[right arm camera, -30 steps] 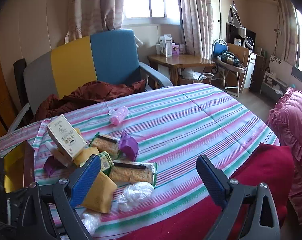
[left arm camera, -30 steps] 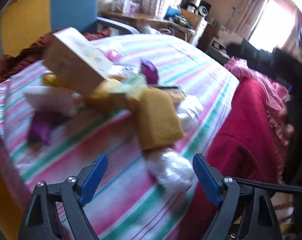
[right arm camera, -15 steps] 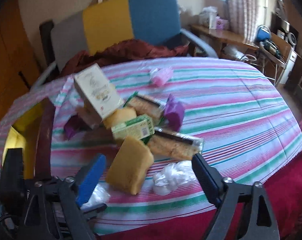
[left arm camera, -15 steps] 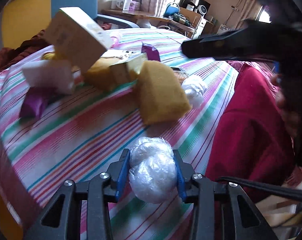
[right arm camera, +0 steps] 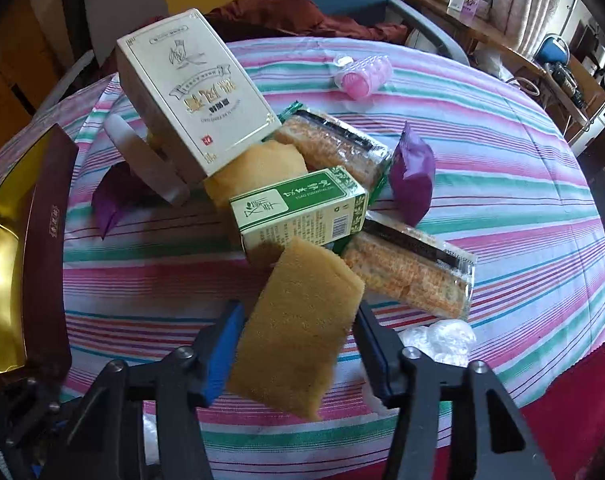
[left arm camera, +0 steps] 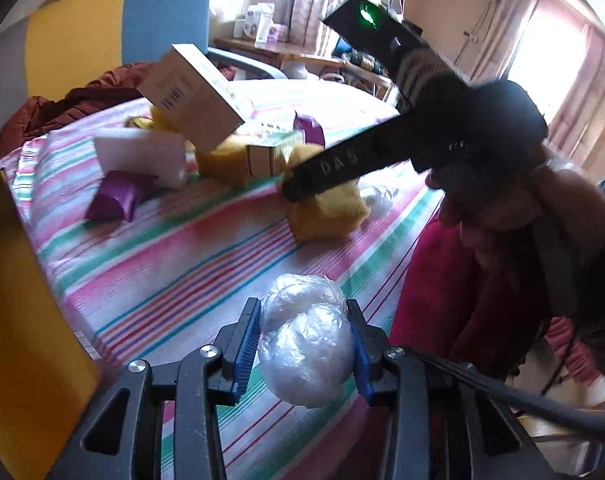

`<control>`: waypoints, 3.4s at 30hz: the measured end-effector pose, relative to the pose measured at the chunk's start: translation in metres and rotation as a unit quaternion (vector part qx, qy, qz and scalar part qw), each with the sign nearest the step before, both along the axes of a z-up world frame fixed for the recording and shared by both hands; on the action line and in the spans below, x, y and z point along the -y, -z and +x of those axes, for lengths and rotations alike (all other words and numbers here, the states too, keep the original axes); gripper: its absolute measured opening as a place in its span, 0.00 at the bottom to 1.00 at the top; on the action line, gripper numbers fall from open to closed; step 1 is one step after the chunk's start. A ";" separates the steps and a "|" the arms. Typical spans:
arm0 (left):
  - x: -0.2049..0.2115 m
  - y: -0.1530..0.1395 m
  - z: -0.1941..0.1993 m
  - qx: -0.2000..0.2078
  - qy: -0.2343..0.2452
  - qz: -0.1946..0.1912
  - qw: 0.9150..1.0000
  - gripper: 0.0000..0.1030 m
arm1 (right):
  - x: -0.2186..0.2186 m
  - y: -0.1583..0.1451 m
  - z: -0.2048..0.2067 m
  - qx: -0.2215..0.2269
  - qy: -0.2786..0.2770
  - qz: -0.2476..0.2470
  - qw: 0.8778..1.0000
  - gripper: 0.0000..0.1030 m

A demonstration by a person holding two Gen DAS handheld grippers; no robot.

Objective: Organize objects
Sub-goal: 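Grasp the clear plastic bag with the left tool while the right tool grasps the yellow sponge, then carry the bag into the gold tray with the left tool while the right tool drops the sponge there, then open both tools and move them back to the pile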

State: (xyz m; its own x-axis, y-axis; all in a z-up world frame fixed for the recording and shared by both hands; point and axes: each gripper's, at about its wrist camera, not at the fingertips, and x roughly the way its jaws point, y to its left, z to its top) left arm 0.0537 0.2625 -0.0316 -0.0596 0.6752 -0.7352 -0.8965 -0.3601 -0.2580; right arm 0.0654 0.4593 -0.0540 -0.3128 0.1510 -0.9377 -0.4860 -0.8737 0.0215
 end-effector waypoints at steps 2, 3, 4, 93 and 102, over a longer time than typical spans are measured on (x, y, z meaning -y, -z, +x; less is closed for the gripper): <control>0.010 -0.008 -0.004 -0.002 -0.010 0.011 1.000 0.40 | 0.001 -0.006 0.007 -0.013 0.001 -0.013 1.000 0.51; 0.015 -0.013 -0.006 -0.002 -0.016 0.019 1.000 0.40 | 0.003 -0.010 0.011 -0.017 0.000 -0.008 1.000 0.51; 0.018 -0.016 -0.012 -0.002 -0.022 0.025 0.999 0.40 | 0.005 -0.013 0.015 -0.021 0.000 -0.004 1.000 0.51; 0.247 -0.031 -0.080 -0.086 -0.420 -0.011 0.903 0.85 | 0.259 -0.050 -0.057 -0.147 -0.250 0.081 0.953 0.69; 0.193 -0.046 -0.080 -0.133 -0.374 -0.031 0.917 0.88 | 0.194 -0.050 -0.041 -0.142 -0.170 0.095 0.971 0.69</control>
